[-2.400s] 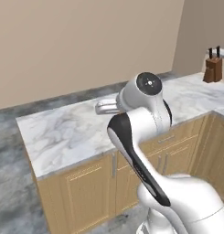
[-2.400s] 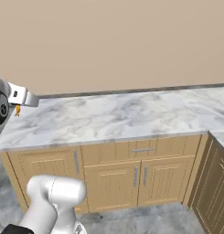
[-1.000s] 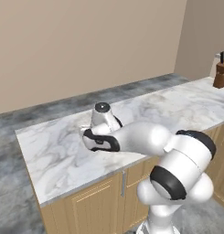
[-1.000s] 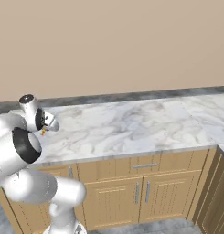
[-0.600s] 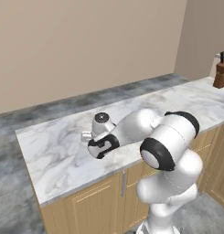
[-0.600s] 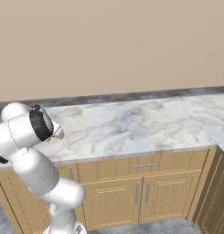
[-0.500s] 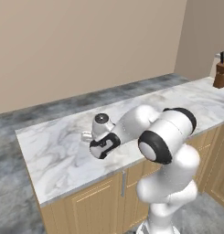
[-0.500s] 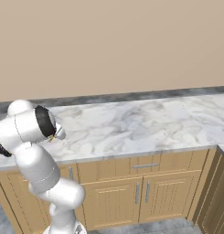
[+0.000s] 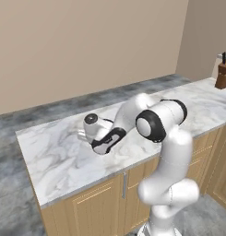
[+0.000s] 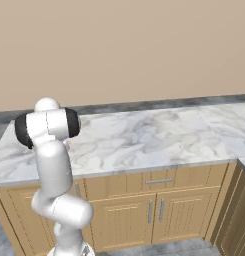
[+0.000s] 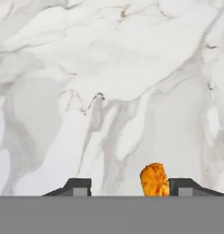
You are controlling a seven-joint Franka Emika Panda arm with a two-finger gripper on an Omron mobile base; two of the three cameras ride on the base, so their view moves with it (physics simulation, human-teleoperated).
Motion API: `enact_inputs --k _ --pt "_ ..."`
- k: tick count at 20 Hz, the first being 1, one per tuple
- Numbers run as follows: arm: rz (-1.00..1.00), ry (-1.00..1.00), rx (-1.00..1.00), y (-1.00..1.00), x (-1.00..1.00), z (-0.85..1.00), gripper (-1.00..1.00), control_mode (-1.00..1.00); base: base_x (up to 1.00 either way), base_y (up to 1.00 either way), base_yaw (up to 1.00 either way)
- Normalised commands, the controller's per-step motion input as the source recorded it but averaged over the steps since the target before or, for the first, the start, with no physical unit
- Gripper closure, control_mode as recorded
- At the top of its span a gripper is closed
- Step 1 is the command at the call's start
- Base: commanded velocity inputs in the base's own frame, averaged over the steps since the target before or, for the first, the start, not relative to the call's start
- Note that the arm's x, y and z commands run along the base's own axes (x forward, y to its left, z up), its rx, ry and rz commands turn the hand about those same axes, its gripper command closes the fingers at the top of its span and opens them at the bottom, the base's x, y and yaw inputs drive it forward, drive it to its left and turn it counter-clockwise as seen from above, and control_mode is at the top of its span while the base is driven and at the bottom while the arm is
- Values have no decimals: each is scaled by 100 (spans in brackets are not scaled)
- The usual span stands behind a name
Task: Open the fridge, remove the banana, garlic, and shrimp, and place them on any counter.
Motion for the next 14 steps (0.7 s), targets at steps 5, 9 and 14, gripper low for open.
enact_inputs --k 5,9,14 --pt "-21 6 -1 -1 6 11 -100 -100 0 0 0" --pt "-13 -4 4 -46 -78 94 -100 -100 0 0 0" --pt "-5 -8 7 -50 -75 100 -100 -100 0 0 0"
